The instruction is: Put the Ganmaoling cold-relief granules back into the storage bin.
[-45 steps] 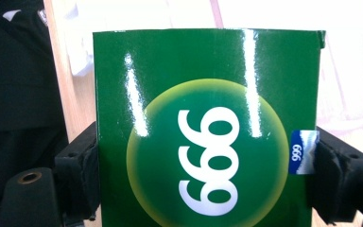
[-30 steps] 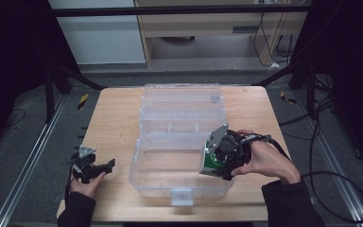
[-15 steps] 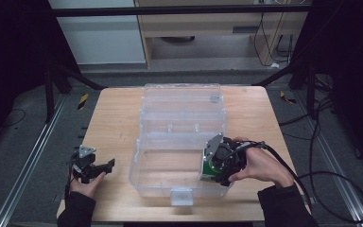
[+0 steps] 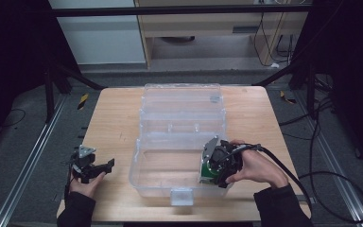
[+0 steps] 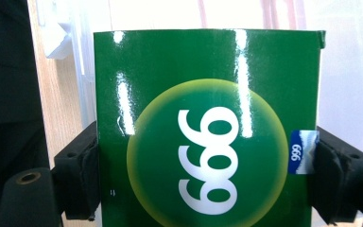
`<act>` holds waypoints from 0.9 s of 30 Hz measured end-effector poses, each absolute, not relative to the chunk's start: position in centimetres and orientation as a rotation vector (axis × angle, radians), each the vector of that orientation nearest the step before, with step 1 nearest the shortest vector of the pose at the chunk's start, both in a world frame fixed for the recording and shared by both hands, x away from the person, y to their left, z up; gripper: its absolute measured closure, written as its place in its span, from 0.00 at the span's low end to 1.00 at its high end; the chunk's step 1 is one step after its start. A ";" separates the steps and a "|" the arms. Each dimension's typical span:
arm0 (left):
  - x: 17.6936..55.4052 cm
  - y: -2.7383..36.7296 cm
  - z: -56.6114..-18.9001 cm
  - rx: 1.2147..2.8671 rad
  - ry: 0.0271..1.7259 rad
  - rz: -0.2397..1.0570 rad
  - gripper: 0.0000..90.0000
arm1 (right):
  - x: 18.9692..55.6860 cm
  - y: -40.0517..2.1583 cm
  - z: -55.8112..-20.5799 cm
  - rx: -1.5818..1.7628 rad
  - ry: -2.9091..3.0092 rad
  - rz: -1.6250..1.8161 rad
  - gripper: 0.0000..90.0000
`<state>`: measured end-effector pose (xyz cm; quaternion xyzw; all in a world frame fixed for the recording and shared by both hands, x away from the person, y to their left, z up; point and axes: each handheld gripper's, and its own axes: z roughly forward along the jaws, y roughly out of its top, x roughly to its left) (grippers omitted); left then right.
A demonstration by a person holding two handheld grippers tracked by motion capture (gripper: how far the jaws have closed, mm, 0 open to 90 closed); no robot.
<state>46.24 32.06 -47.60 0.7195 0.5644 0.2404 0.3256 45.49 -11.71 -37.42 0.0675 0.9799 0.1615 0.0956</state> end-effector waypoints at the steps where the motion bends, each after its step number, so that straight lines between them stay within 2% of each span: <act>1: 46.3 32.1 -47.6 1.890 1.478 0.631 0.19 | 45.5 -11.8 -37.6 0.203 2.906 0.482 0.17; 27: 46.3 32.0 -47.7 1.897 1.479 0.628 0.19 | 46.1 -11.9 -39.7 0.227 2.934 0.463 0.16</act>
